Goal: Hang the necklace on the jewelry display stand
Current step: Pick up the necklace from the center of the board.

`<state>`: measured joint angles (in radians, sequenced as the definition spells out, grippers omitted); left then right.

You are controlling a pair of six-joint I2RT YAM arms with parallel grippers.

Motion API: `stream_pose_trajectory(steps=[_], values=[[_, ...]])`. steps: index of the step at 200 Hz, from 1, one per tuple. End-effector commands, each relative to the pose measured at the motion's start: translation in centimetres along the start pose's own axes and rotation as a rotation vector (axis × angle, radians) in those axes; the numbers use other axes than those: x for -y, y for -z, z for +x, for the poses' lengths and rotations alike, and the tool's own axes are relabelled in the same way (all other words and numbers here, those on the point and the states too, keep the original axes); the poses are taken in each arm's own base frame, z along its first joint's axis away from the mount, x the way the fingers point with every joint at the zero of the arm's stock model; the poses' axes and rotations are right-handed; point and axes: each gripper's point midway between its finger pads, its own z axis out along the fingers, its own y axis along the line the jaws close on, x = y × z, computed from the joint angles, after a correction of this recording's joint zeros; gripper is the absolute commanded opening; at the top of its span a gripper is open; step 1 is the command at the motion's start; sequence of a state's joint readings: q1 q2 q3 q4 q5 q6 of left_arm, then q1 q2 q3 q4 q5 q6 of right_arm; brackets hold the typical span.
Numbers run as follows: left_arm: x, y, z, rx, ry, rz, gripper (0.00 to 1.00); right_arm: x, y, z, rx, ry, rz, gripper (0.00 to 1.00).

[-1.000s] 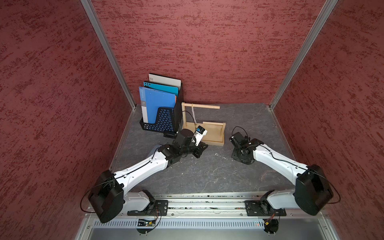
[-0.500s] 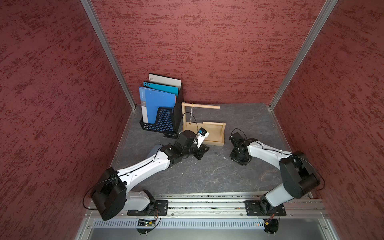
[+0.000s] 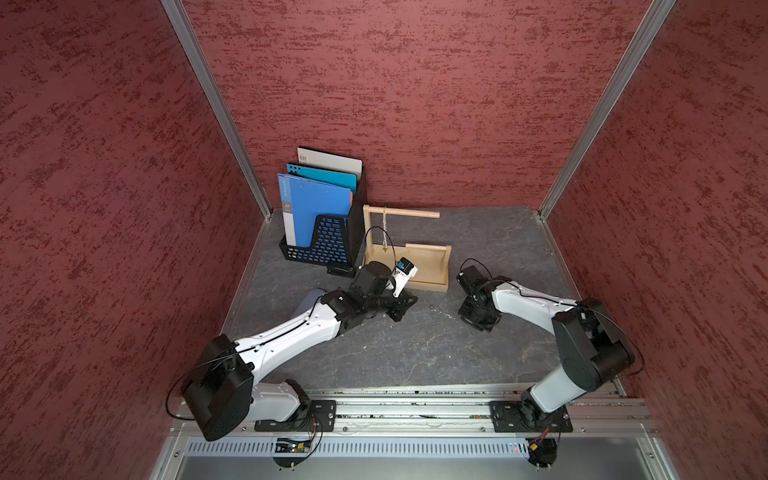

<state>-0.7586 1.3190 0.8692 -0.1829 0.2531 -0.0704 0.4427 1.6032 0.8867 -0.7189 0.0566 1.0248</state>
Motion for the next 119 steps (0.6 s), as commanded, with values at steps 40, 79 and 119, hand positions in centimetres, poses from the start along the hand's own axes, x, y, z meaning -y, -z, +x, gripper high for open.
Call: stream_pose_trajectory(steps=[40,79,119], values=[[-0.1,-0.2,0.7,-0.019,-0.012,0.000,0.23,-1.3,1.4,-1.6,0.072,-0.021,-0.063,0.27],[-0.1,0.0,0.7,-0.017,-0.016,-0.006,0.24,-0.5,-0.1,-1.1,0.049,-0.015,-0.019,0.25],[-0.2,0.2,0.9,-0.020,-0.015,-0.007,0.24,0.6,-1.7,-0.6,0.032,0.001,0.035,0.25]])
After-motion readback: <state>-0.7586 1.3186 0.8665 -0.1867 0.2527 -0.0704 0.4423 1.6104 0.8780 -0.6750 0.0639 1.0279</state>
